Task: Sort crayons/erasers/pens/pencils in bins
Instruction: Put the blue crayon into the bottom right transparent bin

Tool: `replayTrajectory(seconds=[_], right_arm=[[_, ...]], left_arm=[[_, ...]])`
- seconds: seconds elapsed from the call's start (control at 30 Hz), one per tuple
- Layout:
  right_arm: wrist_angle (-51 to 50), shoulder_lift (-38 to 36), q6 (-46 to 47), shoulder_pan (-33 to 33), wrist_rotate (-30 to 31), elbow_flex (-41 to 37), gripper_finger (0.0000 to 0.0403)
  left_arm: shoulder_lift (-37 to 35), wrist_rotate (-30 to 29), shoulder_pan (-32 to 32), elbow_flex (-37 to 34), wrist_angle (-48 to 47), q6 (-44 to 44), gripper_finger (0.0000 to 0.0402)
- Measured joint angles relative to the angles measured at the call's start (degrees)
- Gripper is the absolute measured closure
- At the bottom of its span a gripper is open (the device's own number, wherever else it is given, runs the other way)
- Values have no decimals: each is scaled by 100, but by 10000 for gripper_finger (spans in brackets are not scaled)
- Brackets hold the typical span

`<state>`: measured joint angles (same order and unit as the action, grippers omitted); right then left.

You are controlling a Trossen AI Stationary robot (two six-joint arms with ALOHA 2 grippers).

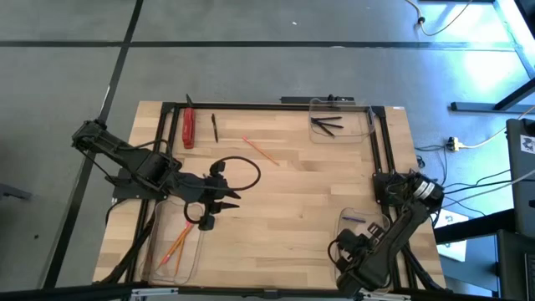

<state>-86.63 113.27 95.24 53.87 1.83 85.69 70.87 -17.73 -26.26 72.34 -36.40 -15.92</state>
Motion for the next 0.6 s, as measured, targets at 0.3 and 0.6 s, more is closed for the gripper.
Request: replayTrajectory(seconds=[0.3, 0.6], right_arm=[[0, 81, -122, 0, 13, 0, 368], [4, 81, -124, -2, 309, 0, 368]], left_arm=[[0, 226, -4, 0, -33, 7, 300], [0, 226, -7, 0, -59, 17, 300]])
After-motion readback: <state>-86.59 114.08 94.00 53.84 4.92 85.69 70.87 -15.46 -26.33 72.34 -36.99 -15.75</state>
